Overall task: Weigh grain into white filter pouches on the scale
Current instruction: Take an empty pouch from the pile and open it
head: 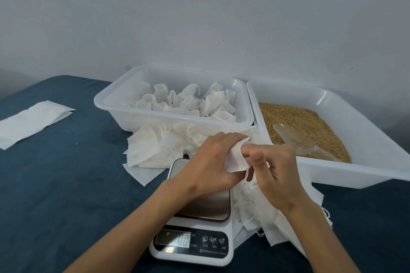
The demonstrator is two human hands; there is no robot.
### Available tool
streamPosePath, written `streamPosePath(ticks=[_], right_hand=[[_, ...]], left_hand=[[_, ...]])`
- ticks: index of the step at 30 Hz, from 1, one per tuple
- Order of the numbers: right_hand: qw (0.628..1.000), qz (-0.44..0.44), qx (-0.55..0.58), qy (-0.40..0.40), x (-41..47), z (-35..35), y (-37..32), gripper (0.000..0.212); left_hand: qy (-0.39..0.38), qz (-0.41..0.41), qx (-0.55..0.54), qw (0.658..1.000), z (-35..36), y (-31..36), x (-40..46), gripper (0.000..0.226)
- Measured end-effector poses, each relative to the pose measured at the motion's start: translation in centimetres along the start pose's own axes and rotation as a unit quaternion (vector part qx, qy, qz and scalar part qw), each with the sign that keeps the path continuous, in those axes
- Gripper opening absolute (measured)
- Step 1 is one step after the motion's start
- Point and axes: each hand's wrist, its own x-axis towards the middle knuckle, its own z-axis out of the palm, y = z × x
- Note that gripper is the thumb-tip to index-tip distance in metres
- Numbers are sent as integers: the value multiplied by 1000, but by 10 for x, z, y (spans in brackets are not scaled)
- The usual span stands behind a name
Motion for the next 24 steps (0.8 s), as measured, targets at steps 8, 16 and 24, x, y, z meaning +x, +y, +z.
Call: streamPosePath(ticks=[8, 16, 24], right_hand=[[997, -32, -47, -43, 1, -3, -3, 66], [987, -68, -12, 143, 4, -17, -1, 51], [885, 326, -333, -18, 25, -129, 79, 32]], left_hand=[[9, -8, -37, 999, 0, 3, 0, 44], [44, -74, -160, 983, 3, -5, 2, 18], [10, -111, -302, 947, 6, -10, 1, 45]])
